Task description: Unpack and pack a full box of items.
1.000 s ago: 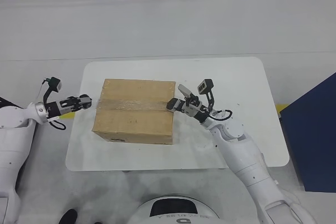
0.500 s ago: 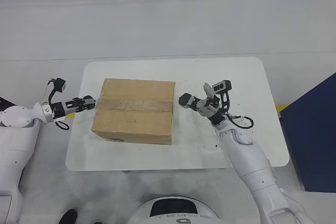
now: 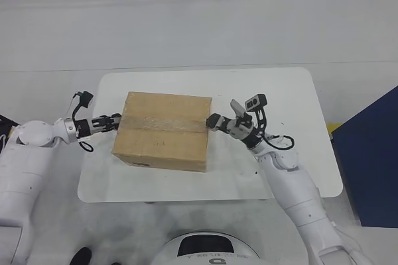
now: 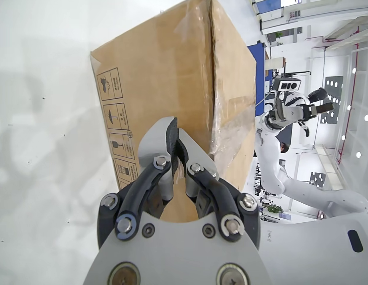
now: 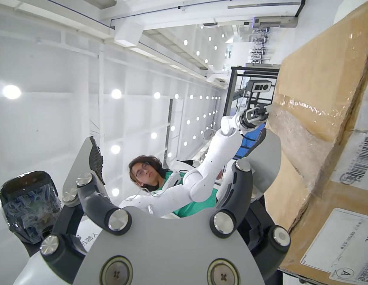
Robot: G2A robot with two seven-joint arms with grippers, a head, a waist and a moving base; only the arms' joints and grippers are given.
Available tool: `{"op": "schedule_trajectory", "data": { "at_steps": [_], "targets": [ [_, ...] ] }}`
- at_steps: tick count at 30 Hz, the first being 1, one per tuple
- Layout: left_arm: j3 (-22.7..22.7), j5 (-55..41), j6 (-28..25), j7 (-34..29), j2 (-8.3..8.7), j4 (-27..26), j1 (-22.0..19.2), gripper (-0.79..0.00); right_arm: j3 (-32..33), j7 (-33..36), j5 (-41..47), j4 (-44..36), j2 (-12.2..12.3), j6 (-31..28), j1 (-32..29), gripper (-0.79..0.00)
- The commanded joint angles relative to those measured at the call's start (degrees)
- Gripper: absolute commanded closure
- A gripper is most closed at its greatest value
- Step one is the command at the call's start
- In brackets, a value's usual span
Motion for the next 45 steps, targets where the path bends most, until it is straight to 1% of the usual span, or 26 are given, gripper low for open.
{"op": "schedule_trajectory", "data": {
  "at_steps": [1,6,9,12,15,18,21,24,26,33,36,38,40,45],
  "targets": [
    [0.40,-0.60,0.14,-0.17,-0.23,-0.12,-0.28,0.000,-0.35,0.29,-0.49,0.00,0.07,3.05,0.70,-0.785],
    [1.49,-1.43,-0.11,-0.51,-0.77,-0.50,-0.41,0.000,-0.35,0.29,-0.49,0.00,0.07,3.05,0.70,-0.785],
    [1.55,-1.47,-0.11,-0.54,-0.80,-0.50,-0.41,0.000,-0.38,-0.08,-0.76,0.03,0.08,3.22,0.61,-0.785],
    [1.55,-1.47,-0.11,-0.54,-0.80,-0.50,-0.41,0.000,-0.59,-9.49,-6.73,-2.06,0.06,4.87,0.16,-0.785],
    [1.55,-1.47,-0.11,-0.54,-0.80,-0.50,-0.41,0.000,-1.21,-13.90,-11.62,-5.19,0.20,9.19,-0.09,-0.785],
    [1.55,-1.47,-0.11,-0.54,-0.80,-0.50,-0.41,0.000,-2.47,-16.90,-16.28,-7.94,0.32,15.93,0.10,-0.785],
    [1.55,-1.47,-0.11,-0.54,-0.80,-0.50,-0.41,0.000,-4.44,-17.69,-18.94,-9.52,0.23,21.76,1.29,-0.785],
    [1.55,-1.47,-0.11,-0.54,-0.80,-0.50,-0.41,0.000,-7.01,-18.86,-20.42,-9.77,-0.19,24.62,3.13,-0.785],
    [1.55,-1.47,-0.11,-0.54,-0.80,-0.50,-0.41,0.000,-8.21,-18.88,-20.74,-9.69,-0.42,24.62,3.97,-0.785],
    [1.55,-1.47,-0.11,-0.54,-0.80,-0.50,-0.41,0.000,-8.21,-18.88,-20.74,-9.69,-0.42,24.62,3.97,-0.785],
    [1.55,-1.47,-0.11,-0.54,-0.80,-0.50,-0.41,0.000,-9.38,-19.19,-20.59,-9.98,-0.65,24.56,4.07,-0.785],
    [1.55,-1.47,-0.11,-0.54,-0.80,-0.50,-0.41,0.000,-11.16,-21.18,-21.83,-9.67,-1.08,26.04,5.66,-0.785],
    [1.55,-1.47,-0.11,-0.54,-0.80,-0.50,-0.41,0.000,-13.47,-21.68,-22.00,-8.82,-1.68,27.55,7.63,-0.785],
    [1.55,-1.47,-0.11,-0.54,-0.80,-0.50,-0.41,0.000,-18.16,-25.22,-20.79,-5.42,-3.48,30.50,12.46,-0.785]
  ]
}}
